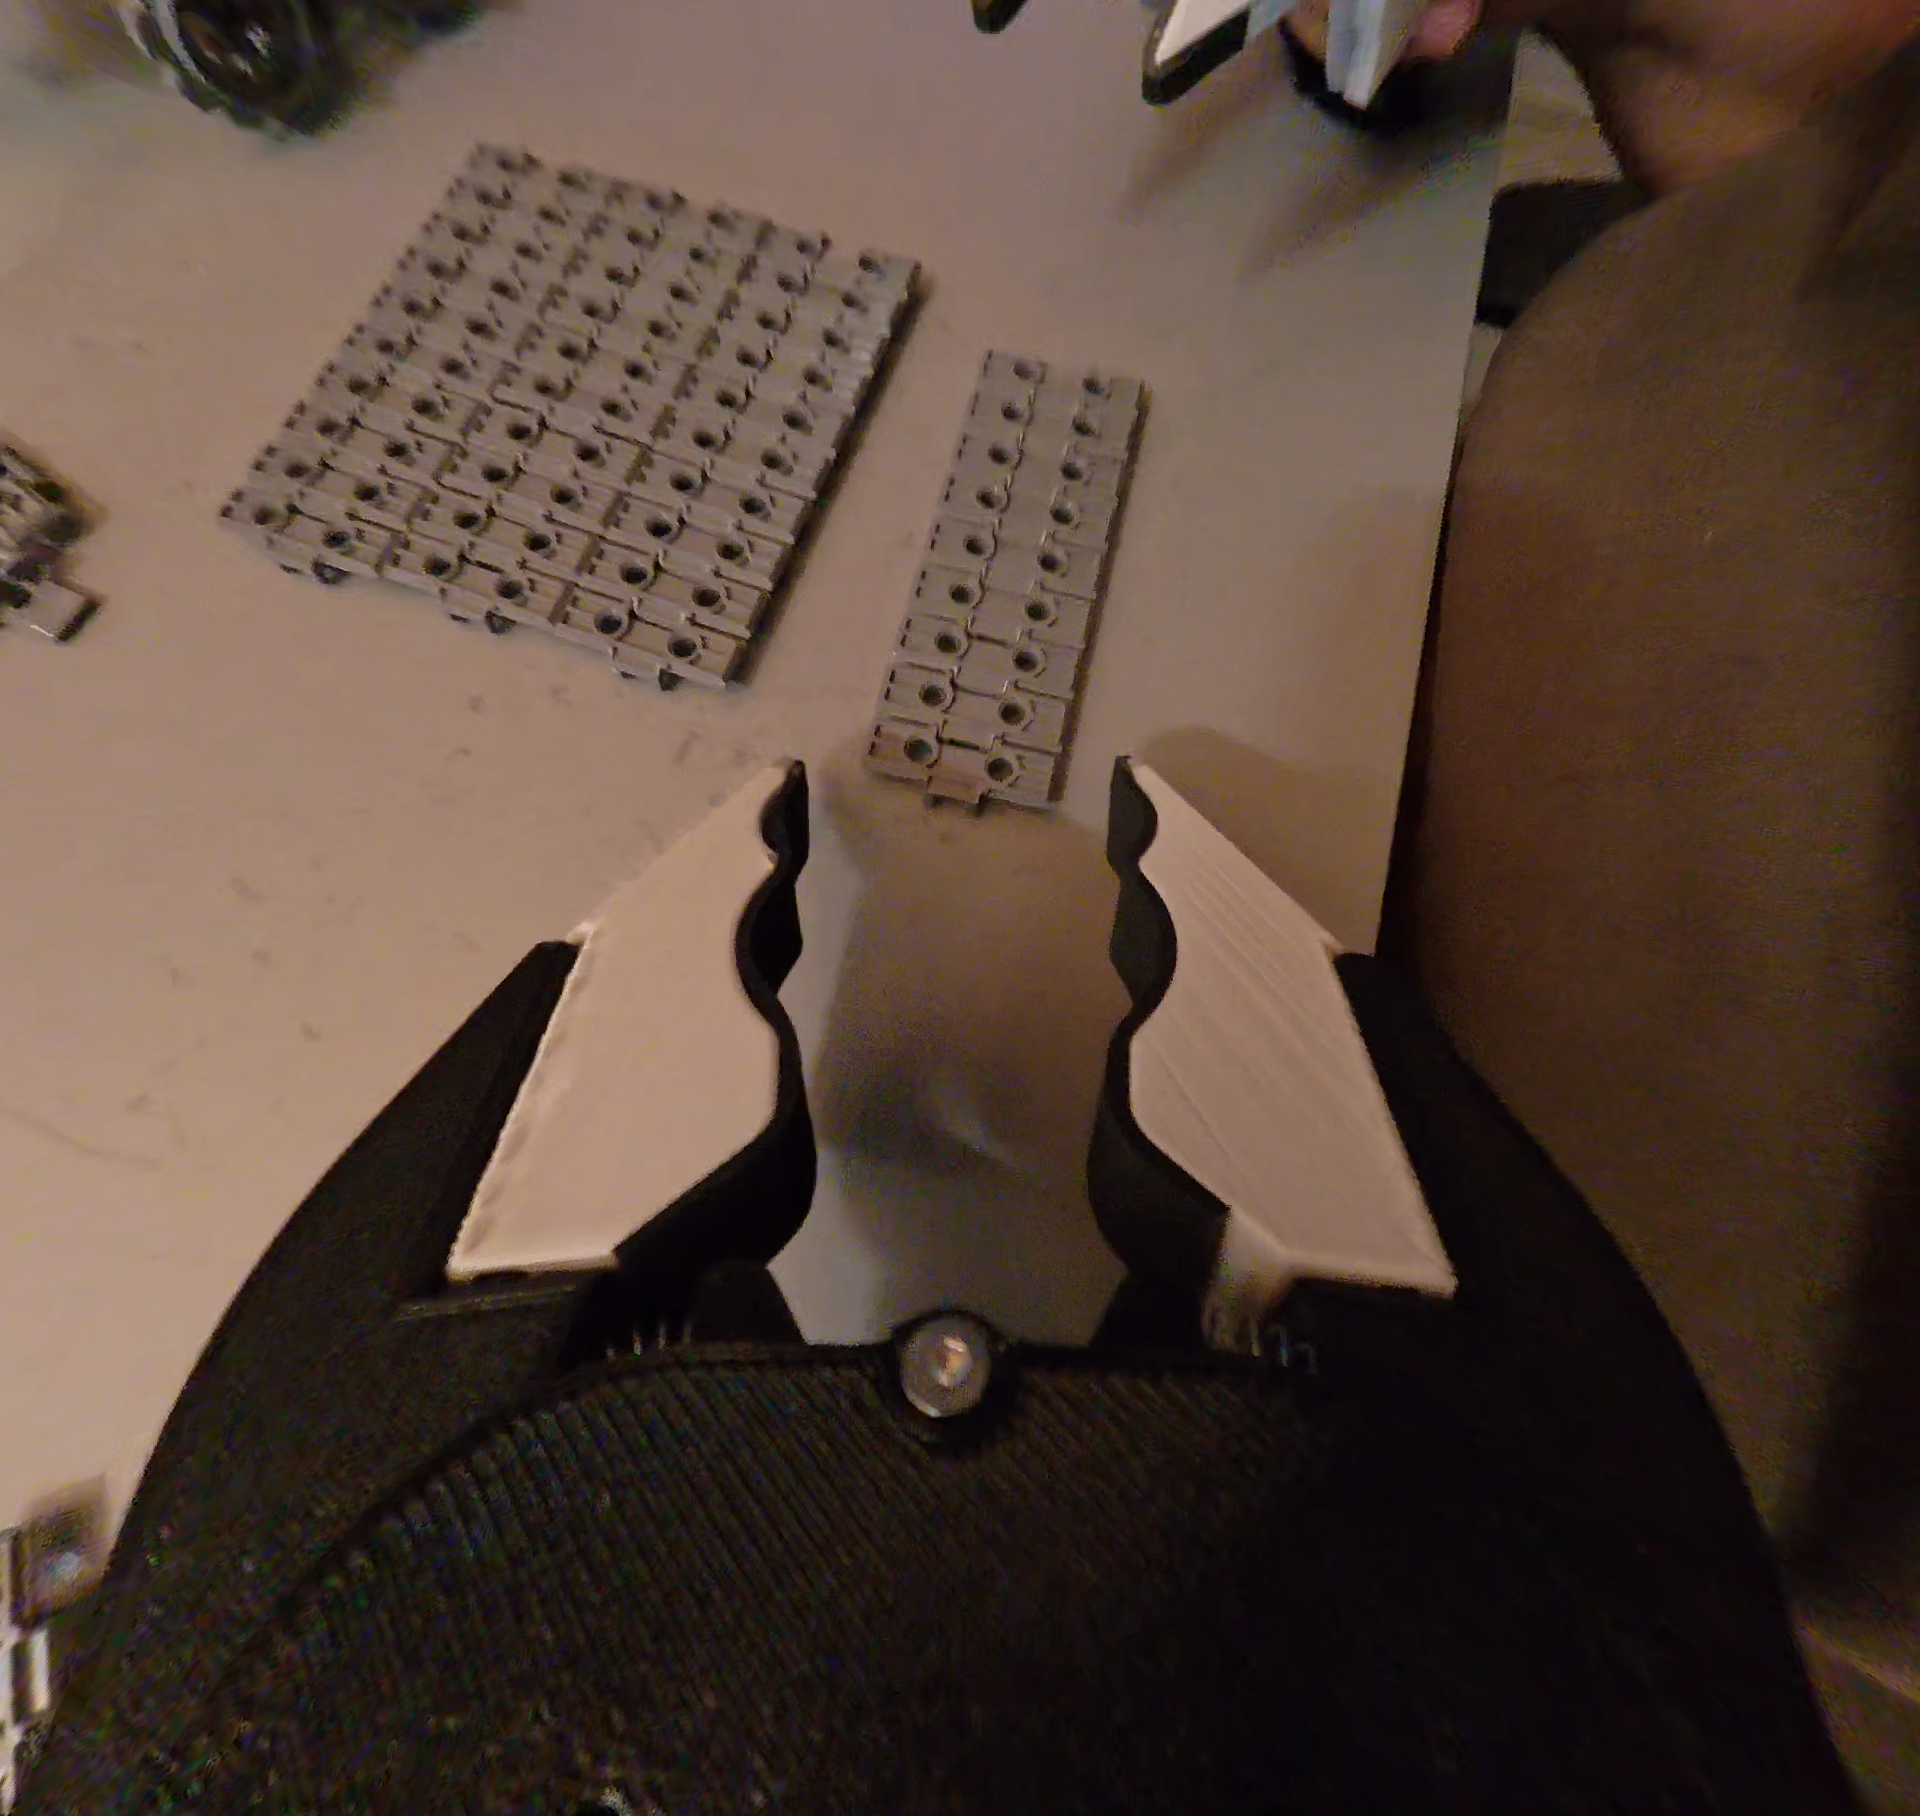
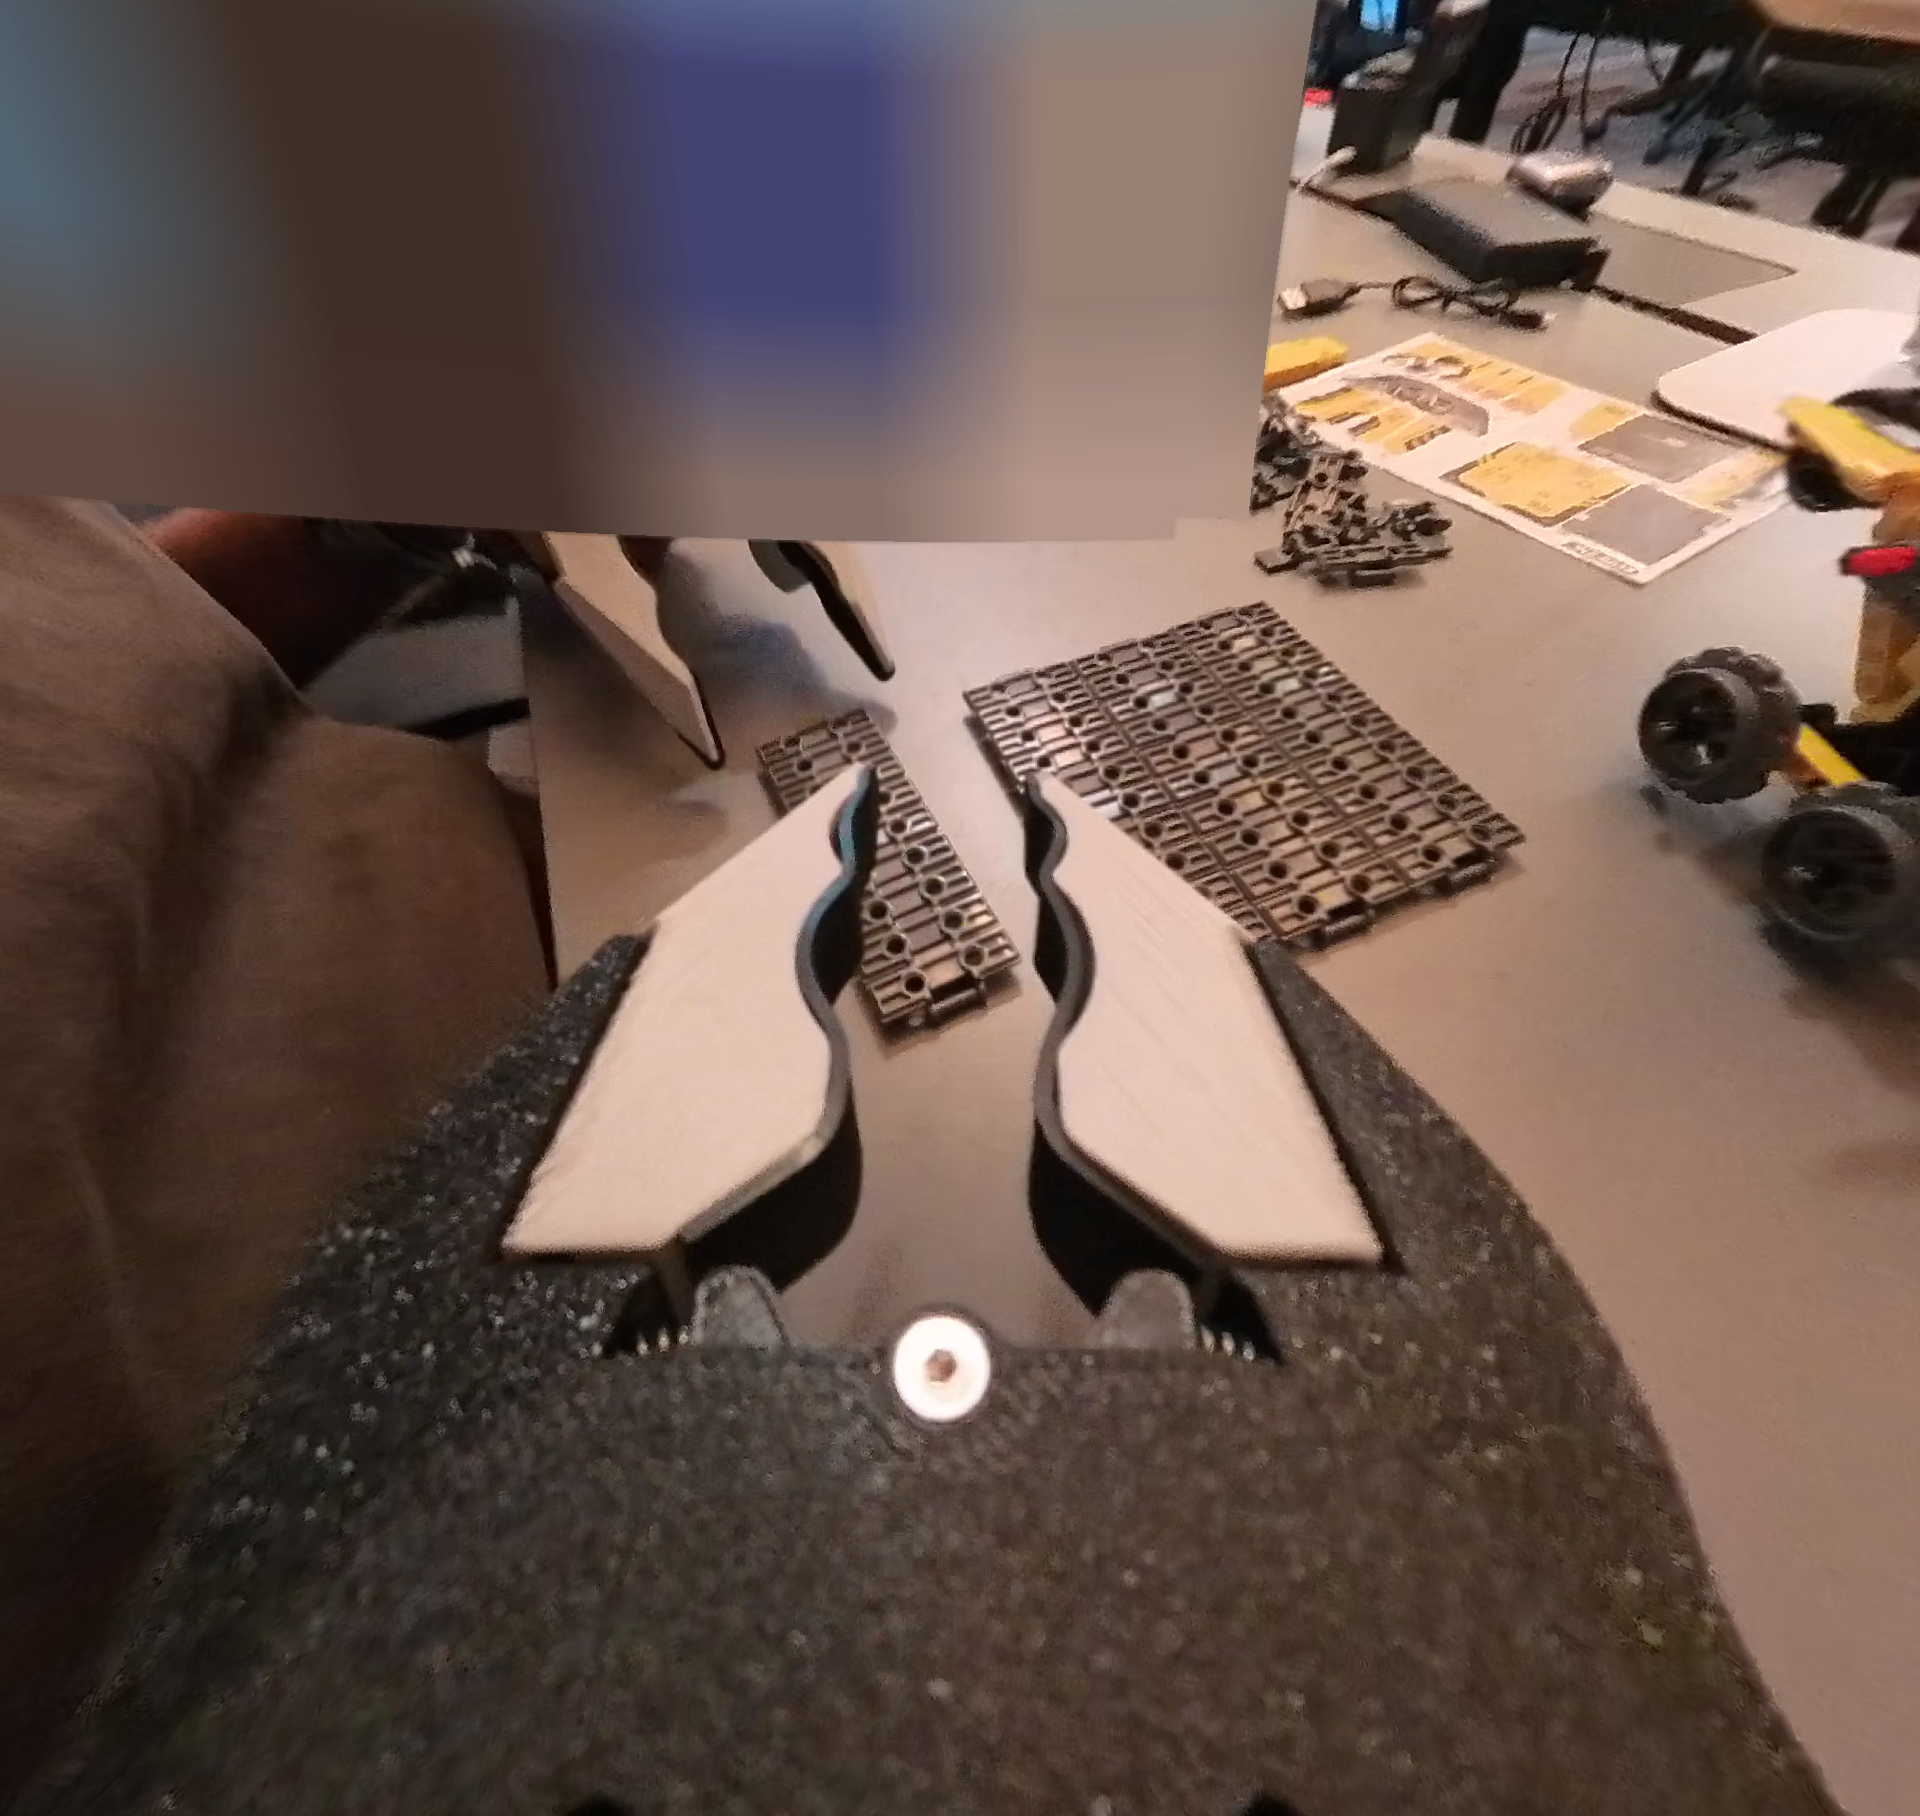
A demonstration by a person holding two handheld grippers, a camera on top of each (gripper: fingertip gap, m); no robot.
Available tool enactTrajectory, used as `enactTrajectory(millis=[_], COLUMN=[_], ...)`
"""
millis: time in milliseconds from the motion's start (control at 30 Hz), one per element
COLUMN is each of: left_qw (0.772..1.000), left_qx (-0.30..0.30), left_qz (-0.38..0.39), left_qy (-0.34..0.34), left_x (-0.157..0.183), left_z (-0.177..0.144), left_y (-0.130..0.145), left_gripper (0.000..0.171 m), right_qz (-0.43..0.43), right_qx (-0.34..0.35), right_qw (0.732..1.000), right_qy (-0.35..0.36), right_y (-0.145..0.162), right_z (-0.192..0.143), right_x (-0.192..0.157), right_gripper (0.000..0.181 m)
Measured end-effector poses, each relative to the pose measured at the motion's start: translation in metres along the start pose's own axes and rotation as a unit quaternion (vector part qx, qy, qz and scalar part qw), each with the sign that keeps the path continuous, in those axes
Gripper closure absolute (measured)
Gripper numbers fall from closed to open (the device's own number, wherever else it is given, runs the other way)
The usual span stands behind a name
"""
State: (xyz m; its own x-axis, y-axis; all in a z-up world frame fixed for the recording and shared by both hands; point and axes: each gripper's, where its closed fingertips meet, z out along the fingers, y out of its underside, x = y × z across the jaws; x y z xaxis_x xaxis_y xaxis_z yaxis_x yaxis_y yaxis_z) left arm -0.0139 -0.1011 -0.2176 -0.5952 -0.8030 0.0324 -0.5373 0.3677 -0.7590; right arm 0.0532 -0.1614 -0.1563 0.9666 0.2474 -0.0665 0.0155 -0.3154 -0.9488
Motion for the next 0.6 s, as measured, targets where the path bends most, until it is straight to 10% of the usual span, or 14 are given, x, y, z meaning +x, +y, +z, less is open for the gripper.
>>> enactTrajectory(millis=[600], left_qw=[0.998], left_qx=[-0.015], left_qz=[-0.042], left_qy=[0.037], left_x=[0.000], left_z=[0.003], left_y=[0.003], left_gripper=[0.130], right_qz=[-0.038], right_qx=[-0.072], right_qw=[0.997], right_qy=[0.015], right_y=[0.018], right_z=[0.017], right_x=[-0.001], right_gripper=[0.153])
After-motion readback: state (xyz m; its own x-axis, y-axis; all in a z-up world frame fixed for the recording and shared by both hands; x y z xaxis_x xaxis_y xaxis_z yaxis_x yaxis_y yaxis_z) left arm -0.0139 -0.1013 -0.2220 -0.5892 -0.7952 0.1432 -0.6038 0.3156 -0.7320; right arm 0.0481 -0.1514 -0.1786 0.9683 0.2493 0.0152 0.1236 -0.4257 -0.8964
